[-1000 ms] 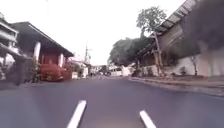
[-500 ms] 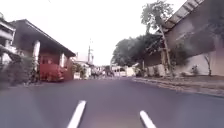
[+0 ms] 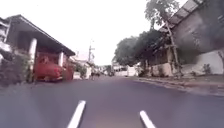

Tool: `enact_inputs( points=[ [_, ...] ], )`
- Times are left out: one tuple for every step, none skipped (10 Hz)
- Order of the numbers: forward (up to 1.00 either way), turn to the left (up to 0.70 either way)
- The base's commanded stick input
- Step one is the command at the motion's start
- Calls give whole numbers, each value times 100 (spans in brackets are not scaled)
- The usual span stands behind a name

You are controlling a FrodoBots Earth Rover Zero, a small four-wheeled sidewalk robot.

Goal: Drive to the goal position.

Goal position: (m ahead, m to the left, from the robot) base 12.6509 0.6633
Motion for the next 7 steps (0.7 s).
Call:
enact_inputs(
  points=[
    [100, 0],
    [100, 0],
    [100, 0],
    [100, 0],
    [100, 0],
    [100, 0],
    [100, 0]
  ],
)
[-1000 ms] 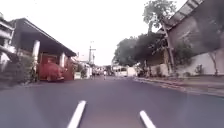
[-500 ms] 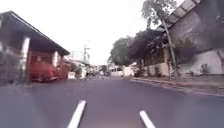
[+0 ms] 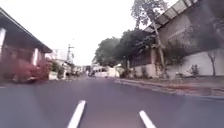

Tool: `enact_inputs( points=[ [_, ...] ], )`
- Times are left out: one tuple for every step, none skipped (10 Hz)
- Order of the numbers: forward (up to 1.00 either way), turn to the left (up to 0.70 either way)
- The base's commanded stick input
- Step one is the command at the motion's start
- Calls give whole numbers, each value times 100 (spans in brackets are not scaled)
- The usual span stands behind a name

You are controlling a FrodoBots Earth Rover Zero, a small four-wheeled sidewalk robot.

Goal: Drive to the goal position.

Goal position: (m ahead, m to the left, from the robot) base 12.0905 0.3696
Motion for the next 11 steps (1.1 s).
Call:
enact_inputs(
  points=[
    [100, 0],
    [100, 0],
    [100, 0],
    [100, 0],
    [100, 0],
    [100, 0],
    [100, 0],
    [100, 0],
    [100, 0],
    [100, -20],
    [100, -40]
  ],
)
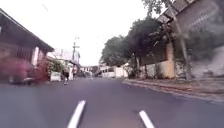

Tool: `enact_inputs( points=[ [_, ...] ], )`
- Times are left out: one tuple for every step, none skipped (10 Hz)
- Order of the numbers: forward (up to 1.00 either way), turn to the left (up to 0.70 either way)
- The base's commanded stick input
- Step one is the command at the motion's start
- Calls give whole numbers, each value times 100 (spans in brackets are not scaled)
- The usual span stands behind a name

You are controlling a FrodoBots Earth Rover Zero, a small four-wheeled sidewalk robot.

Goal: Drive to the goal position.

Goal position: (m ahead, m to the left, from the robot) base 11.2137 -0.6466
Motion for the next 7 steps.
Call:
enact_inputs(
  points=[
    [100, -40],
    [100, -40],
    [100, -40],
    [100, -40],
    [100, -40],
    [100, -40],
    [100, -17]
  ],
)
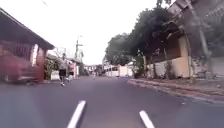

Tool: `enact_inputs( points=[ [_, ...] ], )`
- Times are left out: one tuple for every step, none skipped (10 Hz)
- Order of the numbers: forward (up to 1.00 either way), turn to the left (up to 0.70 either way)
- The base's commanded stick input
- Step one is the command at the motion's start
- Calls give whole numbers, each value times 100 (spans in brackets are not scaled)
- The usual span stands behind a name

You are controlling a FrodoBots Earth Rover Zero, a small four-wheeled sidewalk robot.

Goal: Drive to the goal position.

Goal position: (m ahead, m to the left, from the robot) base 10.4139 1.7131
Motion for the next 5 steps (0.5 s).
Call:
enact_inputs(
  points=[
    [100, 0],
    [100, 0],
    [100, 0],
    [100, 0],
    [100, 0]
  ],
)
